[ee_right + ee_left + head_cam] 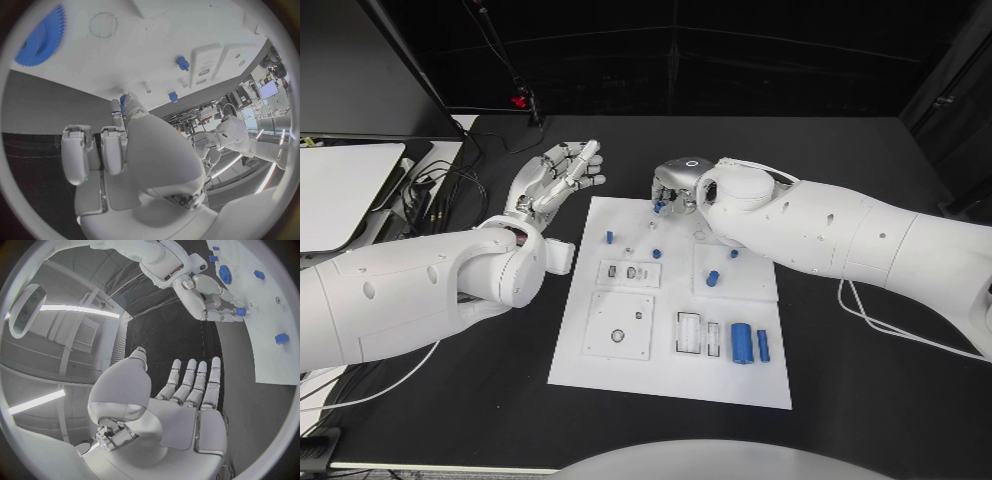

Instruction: Assemble the parts on the task board

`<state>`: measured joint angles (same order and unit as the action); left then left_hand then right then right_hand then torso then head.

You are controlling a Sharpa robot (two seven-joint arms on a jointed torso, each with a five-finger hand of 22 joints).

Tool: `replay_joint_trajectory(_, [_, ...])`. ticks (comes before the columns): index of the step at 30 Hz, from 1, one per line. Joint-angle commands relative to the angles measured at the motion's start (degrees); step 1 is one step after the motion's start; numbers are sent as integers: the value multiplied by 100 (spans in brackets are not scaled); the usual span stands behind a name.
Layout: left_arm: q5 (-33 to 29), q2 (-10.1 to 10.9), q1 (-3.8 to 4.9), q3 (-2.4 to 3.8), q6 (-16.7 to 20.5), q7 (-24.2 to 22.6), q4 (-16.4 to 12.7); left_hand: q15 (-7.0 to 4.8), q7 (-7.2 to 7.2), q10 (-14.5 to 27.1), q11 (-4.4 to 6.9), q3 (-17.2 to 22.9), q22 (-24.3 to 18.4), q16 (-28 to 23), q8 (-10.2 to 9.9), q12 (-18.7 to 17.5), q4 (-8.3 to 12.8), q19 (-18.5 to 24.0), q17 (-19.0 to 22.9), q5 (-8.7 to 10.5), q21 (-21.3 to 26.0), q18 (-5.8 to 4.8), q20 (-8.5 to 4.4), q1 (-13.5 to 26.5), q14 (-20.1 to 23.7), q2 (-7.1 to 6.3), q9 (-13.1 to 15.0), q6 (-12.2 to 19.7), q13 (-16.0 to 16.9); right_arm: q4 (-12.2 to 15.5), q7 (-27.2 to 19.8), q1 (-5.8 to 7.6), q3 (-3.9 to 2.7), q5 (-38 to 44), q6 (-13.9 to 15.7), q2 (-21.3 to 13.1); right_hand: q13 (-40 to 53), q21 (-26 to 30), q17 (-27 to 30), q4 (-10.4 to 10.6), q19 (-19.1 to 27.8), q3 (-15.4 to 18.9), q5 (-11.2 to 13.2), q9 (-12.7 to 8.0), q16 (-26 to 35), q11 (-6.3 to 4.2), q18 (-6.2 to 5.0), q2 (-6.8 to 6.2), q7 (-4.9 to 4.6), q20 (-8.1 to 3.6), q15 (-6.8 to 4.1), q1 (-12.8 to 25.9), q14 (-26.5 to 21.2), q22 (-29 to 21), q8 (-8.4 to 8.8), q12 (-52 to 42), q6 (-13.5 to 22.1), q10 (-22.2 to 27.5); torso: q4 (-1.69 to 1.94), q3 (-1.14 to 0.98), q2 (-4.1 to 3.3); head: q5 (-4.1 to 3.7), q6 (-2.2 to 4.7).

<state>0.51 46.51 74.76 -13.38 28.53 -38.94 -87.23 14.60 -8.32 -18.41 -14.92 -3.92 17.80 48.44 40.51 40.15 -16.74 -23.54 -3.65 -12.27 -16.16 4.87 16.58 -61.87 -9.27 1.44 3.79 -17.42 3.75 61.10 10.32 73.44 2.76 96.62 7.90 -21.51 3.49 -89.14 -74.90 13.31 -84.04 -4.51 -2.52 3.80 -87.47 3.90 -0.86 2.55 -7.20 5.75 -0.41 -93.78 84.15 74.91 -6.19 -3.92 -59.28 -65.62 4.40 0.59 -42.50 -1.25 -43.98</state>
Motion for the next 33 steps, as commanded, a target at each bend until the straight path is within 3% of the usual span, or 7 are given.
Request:
replay_joint_trajectory(1, [48,-4,10,2,-64,-1162,-2,28,-864,-34,-10,-34,-9,-33,-33,-1,1,31,0,-38,-4,57,3,-18,10,70,-6,-33,-8,-14,-46,11,-3,46,48,15,-5,28,-554,13,-387,-20,-22,2,11,40,6,-7,4,44,37,-19,408,1184,6,35,-15,-3,0,2,-2,6,-12])
replay_joint_trajectory(15, [48,2,10,2,-71,-1150,3,29,-864,-33,-10,-37,-10,-34,-35,-2,0,33,0,-42,-4,57,3,-22,11,75,-6,-32,-8,-103,65,1,-2,46,-138,66,-8,36,-517,64,-373,-44,-21,-7,23,62,1,-67,-5,65,61,-4,400,1165,92,53,79,85,-1,2,4,-7,-41])
replay_joint_trajectory(18, [48,2,10,2,-70,-1147,4,29,-864,-33,-10,-38,-10,-34,-35,-2,0,33,0,-43,-4,56,3,-23,12,76,-6,-32,-8,-105,77,-1,-2,46,-151,67,-11,47,-452,121,-355,4,-14,-23,44,124,-5,-171,47,97,111,69,386,1139,200,59,252,246,3,2,3,-2,-42])
replay_joint_trajectory(22, [48,4,11,2,-72,-1141,6,29,-864,-33,-10,-40,-9,-35,-37,-3,0,33,0,-46,-6,56,3,-27,12,82,-6,-32,-8,-94,71,-5,-2,46,-102,60,0,88,-250,211,-284,172,-19,-26,109,248,-30,-385,159,198,224,294,342,1034,278,47,746,596,0,2,4,10,-48])
replay_joint_trajectory(25, [47,7,11,2,-72,-1138,7,29,-864,-33,-10,-40,-9,-35,-37,-3,0,33,0,-46,-6,56,3,-27,12,82,-6,-32,-8,-76,43,-7,-2,28,-18,49,8,131,-68,229,-214,279,-17,-21,170,293,-56,-471,-40,247,262,437,302,929,273,36,1119,816,-2,2,0,18,-60])
replay_joint_trajectory(29, [47,6,11,2,-77,-1132,15,29,-864,-33,-10,-40,-9,-35,-37,-3,0,33,0,-46,-6,56,3,-27,12,82,-6,-32,-8,-68,-34,-9,-1,-113,116,35,18,149,2,246,-188,341,-16,8,195,311,-68,-502,-286,273,276,547,287,891,227,14,1124,922,-4,1,5,-5,-74])
replay_joint_trajectory(33, [47,4,11,1,-81,-1128,24,29,-864,-33,-10,-40,-9,-35,-37,-3,0,33,0,-46,-6,56,3,-27,12,82,-6,-32,-8,-31,-94,-12,-1,-212,278,3,26,150,11,239,-189,346,-16,23,199,348,-67,-482,-360,292,299,566,285,892,195,-12,1057,914,-7,3,3,9,-68])
